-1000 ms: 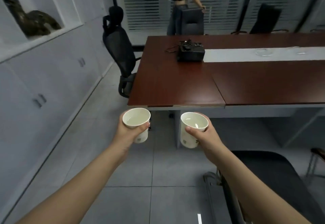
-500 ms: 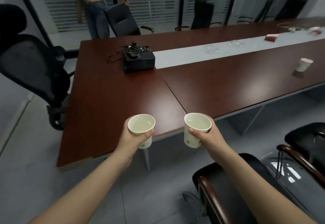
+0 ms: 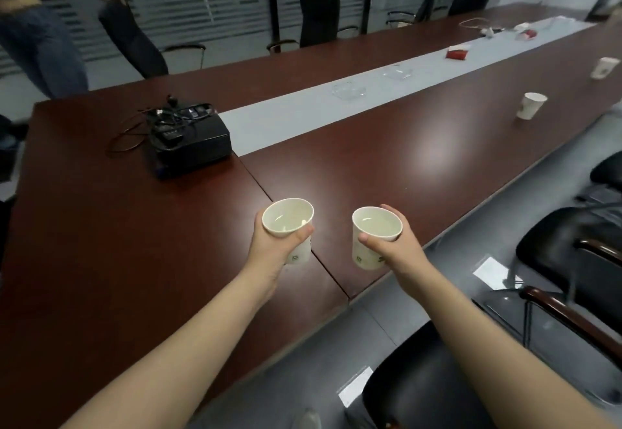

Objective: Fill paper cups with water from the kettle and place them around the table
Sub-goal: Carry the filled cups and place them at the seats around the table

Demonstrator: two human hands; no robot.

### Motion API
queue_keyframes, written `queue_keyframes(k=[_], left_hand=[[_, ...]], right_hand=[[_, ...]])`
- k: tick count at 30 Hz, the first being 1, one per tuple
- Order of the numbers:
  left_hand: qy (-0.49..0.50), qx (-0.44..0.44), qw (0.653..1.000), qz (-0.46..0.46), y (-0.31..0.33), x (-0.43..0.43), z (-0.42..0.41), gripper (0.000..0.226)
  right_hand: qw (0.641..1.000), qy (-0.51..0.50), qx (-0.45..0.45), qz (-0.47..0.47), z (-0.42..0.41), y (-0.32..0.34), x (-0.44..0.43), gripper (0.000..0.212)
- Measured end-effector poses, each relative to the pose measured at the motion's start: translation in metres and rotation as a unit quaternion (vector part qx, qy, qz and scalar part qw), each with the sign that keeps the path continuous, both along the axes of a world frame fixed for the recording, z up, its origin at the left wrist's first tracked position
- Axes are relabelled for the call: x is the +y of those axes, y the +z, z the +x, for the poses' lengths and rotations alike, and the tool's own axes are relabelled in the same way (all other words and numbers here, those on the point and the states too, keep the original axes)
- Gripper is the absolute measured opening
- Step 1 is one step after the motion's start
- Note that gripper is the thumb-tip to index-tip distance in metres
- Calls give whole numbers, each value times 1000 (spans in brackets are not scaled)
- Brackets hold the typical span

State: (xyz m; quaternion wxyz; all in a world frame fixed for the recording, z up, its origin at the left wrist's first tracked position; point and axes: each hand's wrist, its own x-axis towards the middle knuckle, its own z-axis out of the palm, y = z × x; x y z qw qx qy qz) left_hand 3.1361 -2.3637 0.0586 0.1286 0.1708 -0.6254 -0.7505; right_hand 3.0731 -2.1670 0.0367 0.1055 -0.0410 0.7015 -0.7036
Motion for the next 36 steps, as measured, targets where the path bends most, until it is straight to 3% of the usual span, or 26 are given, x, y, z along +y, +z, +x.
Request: queue_keyframes(k=[6,11,13,16,25,36], left_hand=[[-53,-12,998,-4,-9,-14,-80,58],[-75,-27,997,-3,-24,-21,-131,70],[-78,-37,996,0,-31,-23,-146,71],[-85,-48,995,-1,-41,-25,-163,70],[-82,-57,995,-20,-64,-20,-202,63],[-70,-68,995,-25,-96,-8,-213,76]], right_hand=[[999,-33,-8,-9,-62,-14,-10,92],[999,-48,-1,0,-111,-28,-17,91],[999,-36,-3,8,-126,-35,-18,81],[999,-33,-3,20,-144,-47,-18,69],[997,-61,-19,30,-177,-80,-10,79],[996,-78,-4,45,-185,-117,-5,73]])
